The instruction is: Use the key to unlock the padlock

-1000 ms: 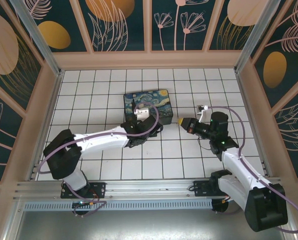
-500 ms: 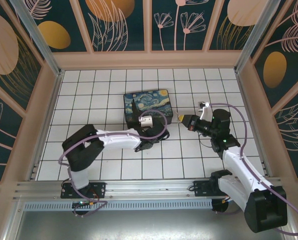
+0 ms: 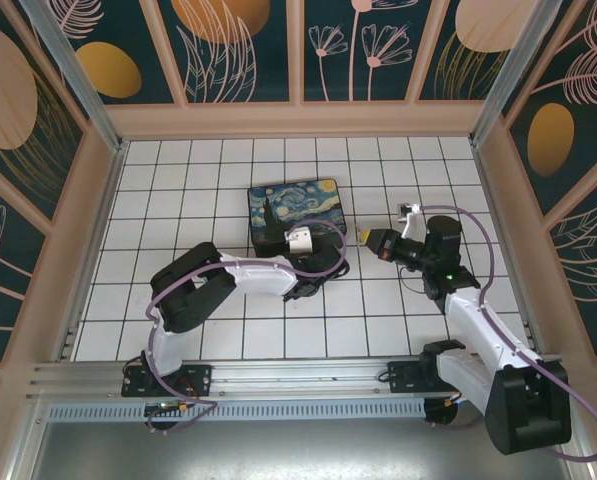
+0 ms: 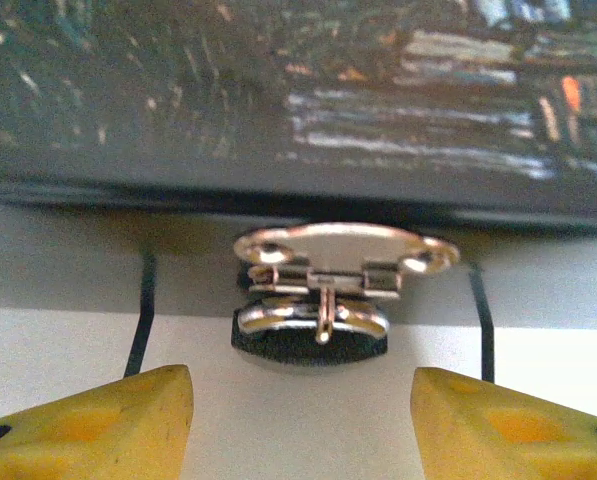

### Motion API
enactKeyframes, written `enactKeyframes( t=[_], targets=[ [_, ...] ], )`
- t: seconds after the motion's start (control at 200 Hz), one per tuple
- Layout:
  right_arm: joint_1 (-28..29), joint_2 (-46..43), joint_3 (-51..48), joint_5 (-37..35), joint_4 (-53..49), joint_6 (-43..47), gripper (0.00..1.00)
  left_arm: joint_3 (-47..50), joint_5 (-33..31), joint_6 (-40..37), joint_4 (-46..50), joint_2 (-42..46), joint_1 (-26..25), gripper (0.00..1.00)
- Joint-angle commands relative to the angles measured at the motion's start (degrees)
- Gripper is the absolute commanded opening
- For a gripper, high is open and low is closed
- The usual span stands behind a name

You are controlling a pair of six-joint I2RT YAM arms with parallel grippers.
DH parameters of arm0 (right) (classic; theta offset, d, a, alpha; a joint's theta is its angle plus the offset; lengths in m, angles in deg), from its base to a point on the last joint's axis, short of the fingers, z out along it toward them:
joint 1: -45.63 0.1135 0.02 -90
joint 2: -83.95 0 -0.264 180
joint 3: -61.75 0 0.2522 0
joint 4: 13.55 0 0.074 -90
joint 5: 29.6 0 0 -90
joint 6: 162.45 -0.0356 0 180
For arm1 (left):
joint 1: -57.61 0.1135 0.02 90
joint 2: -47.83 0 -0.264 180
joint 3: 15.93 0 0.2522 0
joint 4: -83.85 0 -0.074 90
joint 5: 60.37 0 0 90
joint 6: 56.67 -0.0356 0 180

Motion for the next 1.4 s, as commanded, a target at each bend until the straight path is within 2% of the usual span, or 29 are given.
enactKeyframes(
  t=[0.0, 0.335, 0.731, 0.866, 1.186, 1.396],
  targets=[
    [-0.6, 0.7, 0.3, 1.7, 3.1, 1.5, 0.00, 0.2, -3.6, 0.4, -2.9, -0.8, 0.8, 0.59],
    [-0.8, 1.8, -0.7, 2.4, 5.3, 0.6, 0.00, -0.9, -3.6, -0.7, -4.3, -3.1, 2.3, 0.53],
    [-0.8, 1.3, -2.4, 2.3, 5.8, 0.0, 0.00, -1.8, -4.7, -1.4, -2.2, -2.0, 2.6, 0.29],
    [-0.8, 0.7, -2.8, 2.4, 5.6, -0.2, 0.00, -0.7, -5.1, -2.3, -0.7, 0.6, 2.4, 0.29],
    [-1.5, -2.2, -0.6, 0.9, 0.1, 1.9, 0.00, -2.6, -2.2, -1.8, 9.5, 8.5, -0.8, 0.28],
    [-3.6, -4.4, 2.9, 1.0, -5.3, 3.6, 0.00, -4.9, 1.8, 0.6, 21.8, 14.8, -3.4, 0.28]
  ],
)
